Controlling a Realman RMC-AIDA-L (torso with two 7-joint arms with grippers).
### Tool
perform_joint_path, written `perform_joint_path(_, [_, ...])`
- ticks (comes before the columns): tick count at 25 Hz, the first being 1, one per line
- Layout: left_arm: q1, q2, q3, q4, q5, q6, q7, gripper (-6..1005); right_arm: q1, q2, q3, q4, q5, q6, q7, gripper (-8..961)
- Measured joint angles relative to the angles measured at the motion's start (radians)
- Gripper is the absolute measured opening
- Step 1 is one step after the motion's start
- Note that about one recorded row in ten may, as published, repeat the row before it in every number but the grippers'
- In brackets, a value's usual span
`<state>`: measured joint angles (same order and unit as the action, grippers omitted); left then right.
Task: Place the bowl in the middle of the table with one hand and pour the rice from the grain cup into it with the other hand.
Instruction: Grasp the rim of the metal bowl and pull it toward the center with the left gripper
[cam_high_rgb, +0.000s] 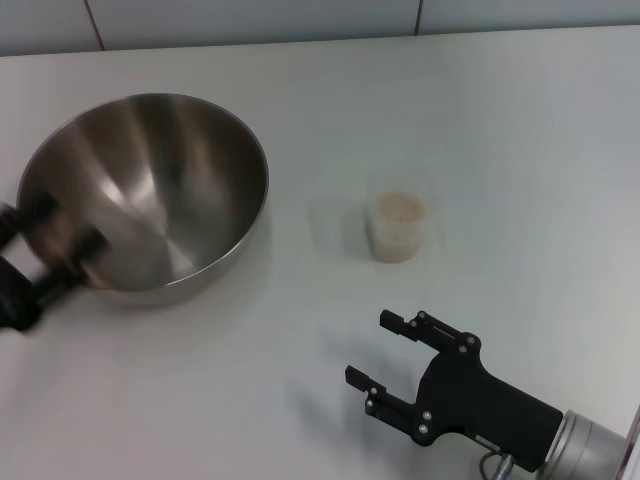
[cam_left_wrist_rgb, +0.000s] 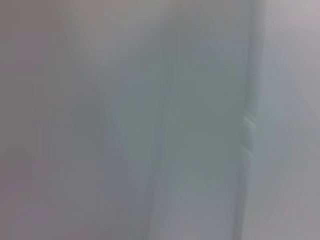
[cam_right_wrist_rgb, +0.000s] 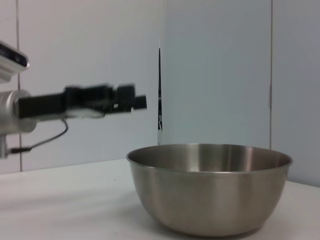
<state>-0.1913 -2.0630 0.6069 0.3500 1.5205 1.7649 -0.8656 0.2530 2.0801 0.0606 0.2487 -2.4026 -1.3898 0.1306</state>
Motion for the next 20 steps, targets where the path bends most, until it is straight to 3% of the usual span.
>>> perform_joint_path(4, [-0.030,0.002,-0.082,0.041,-0.015,-0.054,-0.194,783,0.002,0.000,0.002,0.000,0.000,0.000,-0.001,683])
perform_joint_path(9, [-0.057,0.004,-0.085,0.143,0.005,-0.280,-0.461,782,0.010,0.001,0.004,0.000,0.004,0.000,-0.002,683])
perform_joint_path(15, [-0.074,0.006,-0.082,0.268,0.133,-0.434,-0.654,782,0.021,0.003,0.021,0.000,0.006,0.000,-0.002,683])
perform_joint_path(20, [-0.093,0.020,-0.083,0.360,0.282,-0.479,-0.801,782,0.034,0.005,0.036,-0.008,0.008,0.001,0.002,683])
